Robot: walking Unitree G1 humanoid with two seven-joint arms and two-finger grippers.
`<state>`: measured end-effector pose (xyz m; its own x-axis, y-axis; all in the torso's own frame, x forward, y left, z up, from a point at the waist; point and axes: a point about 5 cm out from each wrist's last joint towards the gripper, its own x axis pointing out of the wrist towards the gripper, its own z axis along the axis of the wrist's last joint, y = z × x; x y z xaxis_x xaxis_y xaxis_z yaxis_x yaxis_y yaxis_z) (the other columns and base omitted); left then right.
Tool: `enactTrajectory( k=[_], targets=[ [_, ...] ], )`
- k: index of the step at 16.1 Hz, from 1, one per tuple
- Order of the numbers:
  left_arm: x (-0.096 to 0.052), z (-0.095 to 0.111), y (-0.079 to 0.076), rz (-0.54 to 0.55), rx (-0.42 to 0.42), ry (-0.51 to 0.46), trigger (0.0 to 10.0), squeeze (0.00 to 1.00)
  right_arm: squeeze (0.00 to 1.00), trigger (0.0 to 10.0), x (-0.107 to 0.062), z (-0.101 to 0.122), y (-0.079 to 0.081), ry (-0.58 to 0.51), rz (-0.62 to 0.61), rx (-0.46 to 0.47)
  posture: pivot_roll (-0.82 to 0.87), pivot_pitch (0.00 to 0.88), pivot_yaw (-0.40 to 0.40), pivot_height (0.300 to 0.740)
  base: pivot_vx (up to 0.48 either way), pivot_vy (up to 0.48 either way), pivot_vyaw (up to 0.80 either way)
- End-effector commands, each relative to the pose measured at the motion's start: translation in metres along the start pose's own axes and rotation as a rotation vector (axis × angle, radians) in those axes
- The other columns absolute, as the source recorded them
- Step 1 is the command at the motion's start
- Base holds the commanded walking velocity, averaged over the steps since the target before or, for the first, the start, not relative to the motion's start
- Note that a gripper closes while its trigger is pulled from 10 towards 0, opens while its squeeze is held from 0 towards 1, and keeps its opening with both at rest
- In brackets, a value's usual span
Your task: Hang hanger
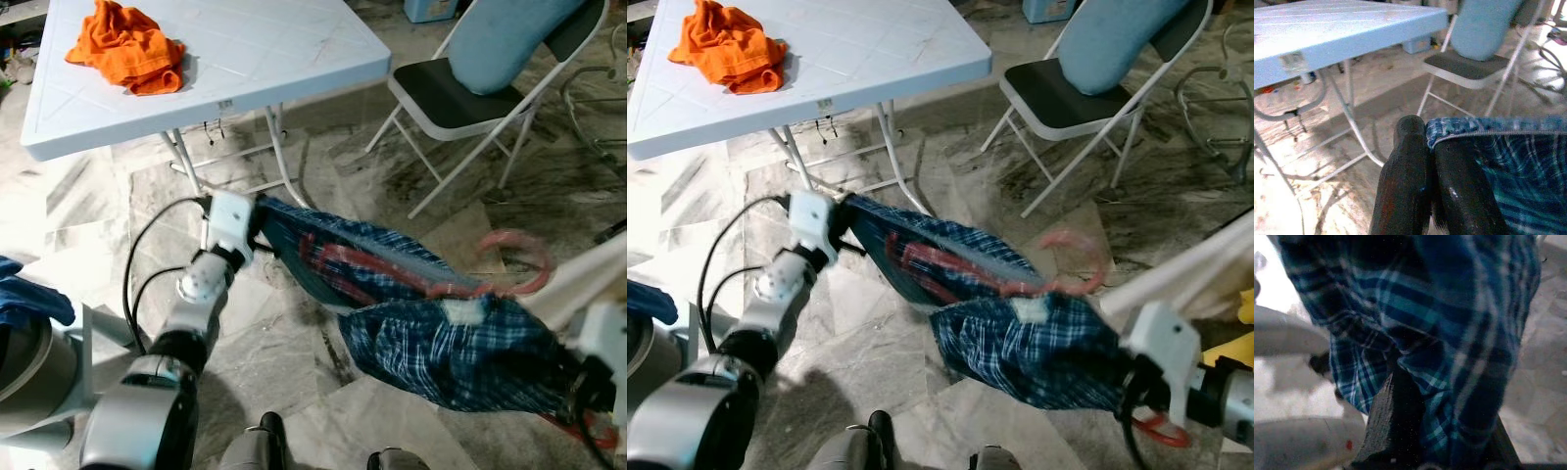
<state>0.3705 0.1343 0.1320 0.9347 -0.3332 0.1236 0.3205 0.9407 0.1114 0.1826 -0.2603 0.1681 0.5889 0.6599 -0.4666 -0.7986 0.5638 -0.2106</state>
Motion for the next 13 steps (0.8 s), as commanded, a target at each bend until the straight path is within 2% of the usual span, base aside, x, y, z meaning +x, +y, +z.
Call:
enactTrajectory(
  k=[1,4,7,8,9,10,13],
  targets=[
    [-0.004,0.000,0.018,0.077,-0.020,0.017,0.0,0.00,0.00,10.0,-0.001,-0.003,0.004,0.027,0.042,-0.007,-0.22,0.206,0.092,0.740,0.000,0.000,0.00],
    [-0.006,-0.008,0.015,0.057,-0.038,0.053,0.0,0.00,0.00,10.0,-0.002,0.015,0.008,-0.086,0.062,0.027,-0.22,0.206,0.096,0.740,0.000,0.000,0.00],
    [-0.014,-0.033,-0.016,-0.073,-0.068,0.155,0.0,0.00,0.00,10.0,-0.001,0.041,-0.015,-0.342,-0.123,0.072,-0.23,0.206,0.090,0.740,0.000,0.000,0.00],
    [-0.017,-0.038,-0.023,-0.097,-0.075,0.171,0.0,0.00,0.00,10.0,0.002,0.044,-0.015,-0.390,-0.129,0.094,-0.23,0.205,0.088,0.740,0.000,0.000,0.00],
    [-0.021,-0.046,-0.036,-0.138,-0.091,0.192,0.0,0.00,0.00,10.0,0.008,0.050,-0.013,-0.468,-0.135,0.128,-0.23,0.205,0.088,0.740,0.000,0.000,0.00],
    [-0.025,-0.051,-0.045,-0.161,-0.102,0.204,0.0,0.00,0.00,10.0,0.015,0.054,-0.012,-0.521,-0.140,0.150,-0.23,0.204,0.086,0.740,0.000,0.000,0.00],
    [-0.026,-0.053,-0.057,-0.203,-0.117,0.203,0.0,0.00,0.00,10.0,0.029,0.059,-0.018,-0.585,-0.206,0.185,-0.22,0.201,0.081,0.740,0.000,0.000,0.00]
  ],
)
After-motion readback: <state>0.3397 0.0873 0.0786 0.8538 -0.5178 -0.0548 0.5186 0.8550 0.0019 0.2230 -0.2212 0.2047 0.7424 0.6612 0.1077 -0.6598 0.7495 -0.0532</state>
